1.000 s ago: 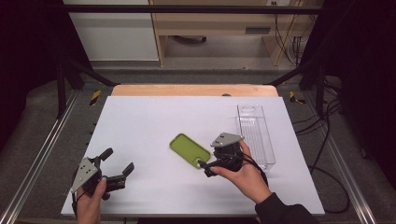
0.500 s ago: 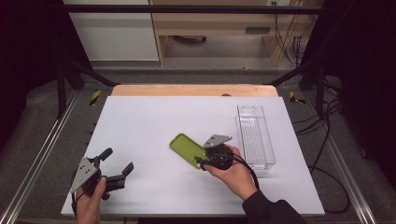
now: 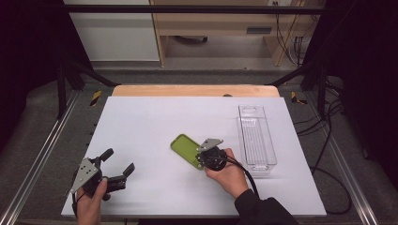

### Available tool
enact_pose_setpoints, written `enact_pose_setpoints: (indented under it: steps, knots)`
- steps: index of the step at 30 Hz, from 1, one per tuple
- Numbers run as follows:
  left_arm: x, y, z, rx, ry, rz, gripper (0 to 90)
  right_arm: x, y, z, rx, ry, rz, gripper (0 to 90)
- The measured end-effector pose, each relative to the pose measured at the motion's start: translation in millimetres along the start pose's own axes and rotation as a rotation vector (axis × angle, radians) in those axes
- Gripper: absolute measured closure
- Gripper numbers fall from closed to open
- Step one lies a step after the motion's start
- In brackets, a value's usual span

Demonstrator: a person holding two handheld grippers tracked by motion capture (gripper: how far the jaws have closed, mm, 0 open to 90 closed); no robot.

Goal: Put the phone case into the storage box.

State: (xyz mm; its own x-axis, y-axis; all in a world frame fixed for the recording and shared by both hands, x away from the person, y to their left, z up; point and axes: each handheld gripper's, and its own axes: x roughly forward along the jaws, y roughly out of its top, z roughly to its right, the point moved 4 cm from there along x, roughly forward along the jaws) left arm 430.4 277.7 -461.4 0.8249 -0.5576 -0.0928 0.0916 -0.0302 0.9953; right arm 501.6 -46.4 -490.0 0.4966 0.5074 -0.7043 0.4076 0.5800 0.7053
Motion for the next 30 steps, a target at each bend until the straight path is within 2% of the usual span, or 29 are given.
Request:
enact_pose_setpoints:
  steps: [9, 15, 21, 30]
  knots:
    - [-0.1, -0.1, -0.5, -0.002, 0.0, -0.001, 1.6, 4.0, -9.7, 4.4, 0.031, -0.003, -0.056, 90.0]
    - [0.5, -0.2, 0.3, 0.001, -0.002, -0.003, 1.6, 1.4, -13.7, 2.5, 0.039, 0.016, -0.085, 90.0]
    - [0.5, -0.3, 0.2, 0.002, -0.002, -0.003, 1.6, -8.9, -21.5, -2.8, 0.041, 0.033, -0.119, 90.0]
    - [1.7, -0.7, 1.4, 0.009, -0.007, -0.01, 1.6, -31.1, -43.2, -15.3, 0.055, 0.06, -0.111, 90.0]
